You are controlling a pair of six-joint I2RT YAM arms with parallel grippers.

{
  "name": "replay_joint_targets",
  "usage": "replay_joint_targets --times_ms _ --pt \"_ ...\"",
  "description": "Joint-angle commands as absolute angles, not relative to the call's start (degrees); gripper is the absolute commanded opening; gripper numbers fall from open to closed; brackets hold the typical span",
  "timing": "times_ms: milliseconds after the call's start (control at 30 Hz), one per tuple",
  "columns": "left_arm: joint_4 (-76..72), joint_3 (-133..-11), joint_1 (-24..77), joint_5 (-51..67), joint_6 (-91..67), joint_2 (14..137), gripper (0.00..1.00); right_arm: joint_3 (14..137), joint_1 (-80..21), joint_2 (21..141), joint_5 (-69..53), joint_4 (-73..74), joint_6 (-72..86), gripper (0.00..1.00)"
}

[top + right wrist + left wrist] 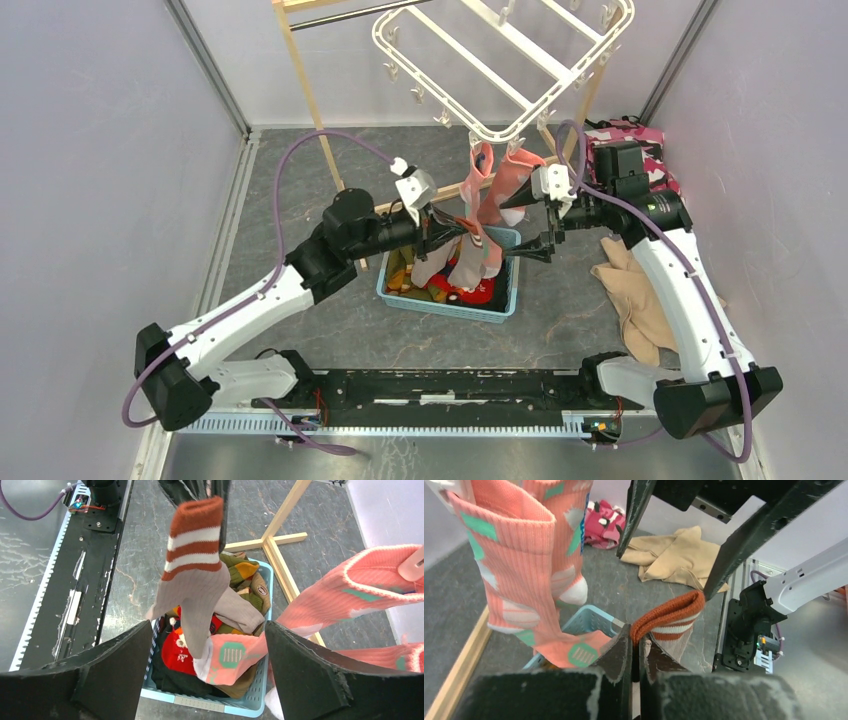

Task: Clip the socks to the hanger
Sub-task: Pick up the sock from the bin.

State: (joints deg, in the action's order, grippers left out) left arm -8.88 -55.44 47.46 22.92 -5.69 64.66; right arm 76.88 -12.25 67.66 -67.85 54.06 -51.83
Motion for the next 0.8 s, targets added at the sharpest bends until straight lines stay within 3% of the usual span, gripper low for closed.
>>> replay_joint_targets --times_ms 0,400,433,500,600,667,767 --pt "7.13 -62.39 47.29 23.41 -8.08 67.94 0.02 77.43 -12.29 66.67 -70.08 56.71 -56.45 0.89" --pt "18.44 -77.77 47.42 25.42 -13.12 77.77 0.02 73.47 -16.28 66.93 -66.27 42.66 -39.43 0.83" --pt "18.35 -78.12 47.53 25.84 -13.51 77.78 0.02 73.26 -17.30 67.38 -66.26 41.64 -38.13 0.72" --pt "18.28 -78.15 47.55 26.28 -13.62 77.71 0.02 73.73 -17.47 67.74 -66.36 40.93 -37.37 0.61" --pt "18.23 -77.93 47.55 26.72 -13.72 77.51 0.02 75.04 -17.52 68.61 -66.51 40.45 -36.08 0.31" --pt "17.09 -77.28 47.55 27.15 -13.82 77.09 0.02 75.06 -17.45 68.97 -67.54 39.50 -34.75 0.16" --pt "14.14 -75.27 47.55 26.97 -14.26 75.39 0.04 74.17 -17.32 69.08 -70.07 37.78 -32.12 0.03"
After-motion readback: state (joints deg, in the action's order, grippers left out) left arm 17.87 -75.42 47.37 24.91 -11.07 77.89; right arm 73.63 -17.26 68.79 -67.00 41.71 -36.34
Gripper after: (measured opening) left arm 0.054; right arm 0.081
